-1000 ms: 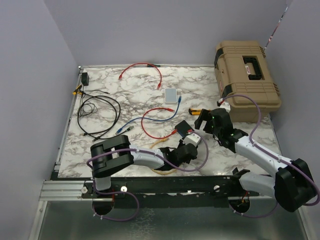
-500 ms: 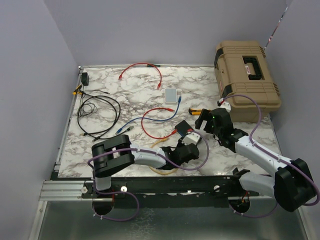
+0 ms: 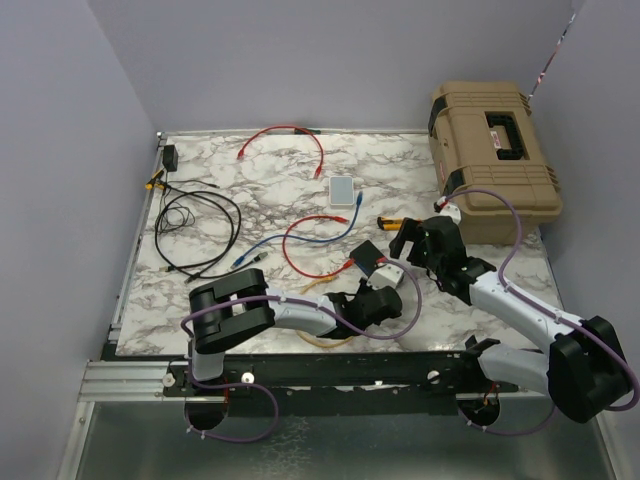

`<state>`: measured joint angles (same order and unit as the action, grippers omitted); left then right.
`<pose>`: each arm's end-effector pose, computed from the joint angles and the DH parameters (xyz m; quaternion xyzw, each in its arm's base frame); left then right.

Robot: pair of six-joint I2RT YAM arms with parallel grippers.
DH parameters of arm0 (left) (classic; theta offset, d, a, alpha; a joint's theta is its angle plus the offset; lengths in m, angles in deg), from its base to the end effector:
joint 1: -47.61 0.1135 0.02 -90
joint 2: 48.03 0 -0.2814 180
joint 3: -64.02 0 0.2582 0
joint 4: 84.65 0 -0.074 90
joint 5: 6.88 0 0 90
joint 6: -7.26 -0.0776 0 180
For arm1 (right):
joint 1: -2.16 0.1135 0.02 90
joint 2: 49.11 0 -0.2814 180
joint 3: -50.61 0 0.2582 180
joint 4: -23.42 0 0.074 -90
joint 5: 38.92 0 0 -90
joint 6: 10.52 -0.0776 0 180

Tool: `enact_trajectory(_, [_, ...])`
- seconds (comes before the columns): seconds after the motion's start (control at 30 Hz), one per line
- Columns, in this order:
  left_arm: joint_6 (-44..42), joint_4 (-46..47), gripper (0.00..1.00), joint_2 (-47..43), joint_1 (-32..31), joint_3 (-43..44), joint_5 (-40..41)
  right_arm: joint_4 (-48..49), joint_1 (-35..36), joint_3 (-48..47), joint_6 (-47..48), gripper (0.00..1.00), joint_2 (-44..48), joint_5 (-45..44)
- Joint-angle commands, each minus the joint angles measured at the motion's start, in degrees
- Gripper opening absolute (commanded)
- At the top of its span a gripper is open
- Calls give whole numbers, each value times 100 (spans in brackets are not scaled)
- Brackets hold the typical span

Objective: Insert the plug into the switch port
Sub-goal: Pick up the connector from the center of the board.

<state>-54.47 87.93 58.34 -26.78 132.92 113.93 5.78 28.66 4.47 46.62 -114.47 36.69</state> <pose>0.1470 -0.3783 0.1272 0.2550 0.8591 -0.1354 0.4226 0.2465 0.1014 0.1948 0.1052 0.8829 0.1224 0.4410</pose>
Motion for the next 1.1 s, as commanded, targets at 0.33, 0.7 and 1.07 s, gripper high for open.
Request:
enact_trajectory(0.33, [-840, 59, 0, -716, 369, -881, -696, 350, -69, 64, 263, 100, -329, 823])
enact_trajectory(0.7, [-1636, 573, 0, -1366, 1128, -1364, -1618, 792, -328, -41, 420, 100, -969, 1901])
enact_trajectory(1.07, [-2115, 570, 0, -1346, 1403, -1104, -1877, 852, -554, -567, 517, 98, -1811, 2703])
